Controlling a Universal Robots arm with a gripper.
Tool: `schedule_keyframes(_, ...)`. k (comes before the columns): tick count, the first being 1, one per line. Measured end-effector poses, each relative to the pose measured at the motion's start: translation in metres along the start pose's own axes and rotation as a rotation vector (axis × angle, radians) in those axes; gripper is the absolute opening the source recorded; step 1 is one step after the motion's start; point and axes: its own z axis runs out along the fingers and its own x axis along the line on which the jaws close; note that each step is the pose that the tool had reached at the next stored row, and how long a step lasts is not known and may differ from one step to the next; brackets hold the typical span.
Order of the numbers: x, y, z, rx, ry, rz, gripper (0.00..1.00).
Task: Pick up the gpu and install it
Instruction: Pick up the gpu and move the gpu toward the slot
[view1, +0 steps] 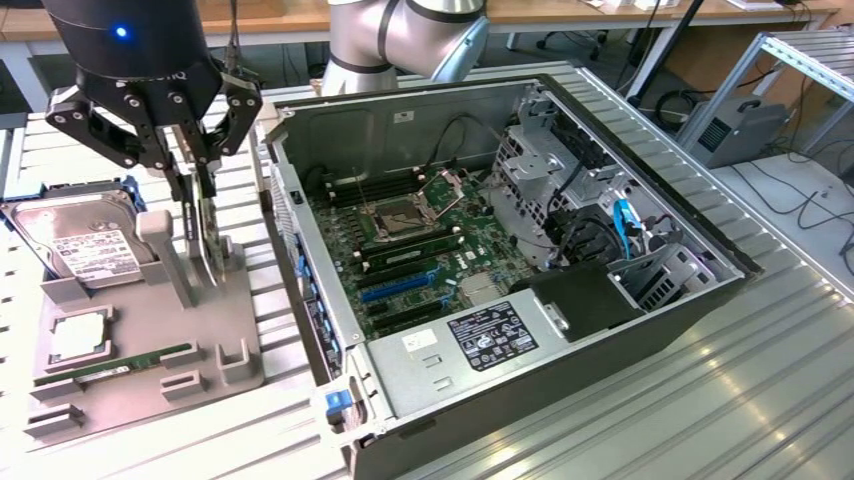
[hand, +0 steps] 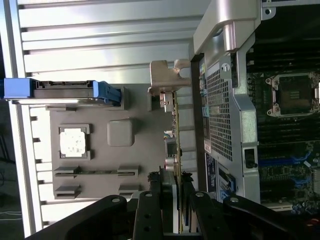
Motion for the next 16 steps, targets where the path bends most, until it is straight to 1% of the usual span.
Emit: schedule_keyframes(16,-0.0003,0.0002,-0.0103,0.0,0.0,0.0,0.27)
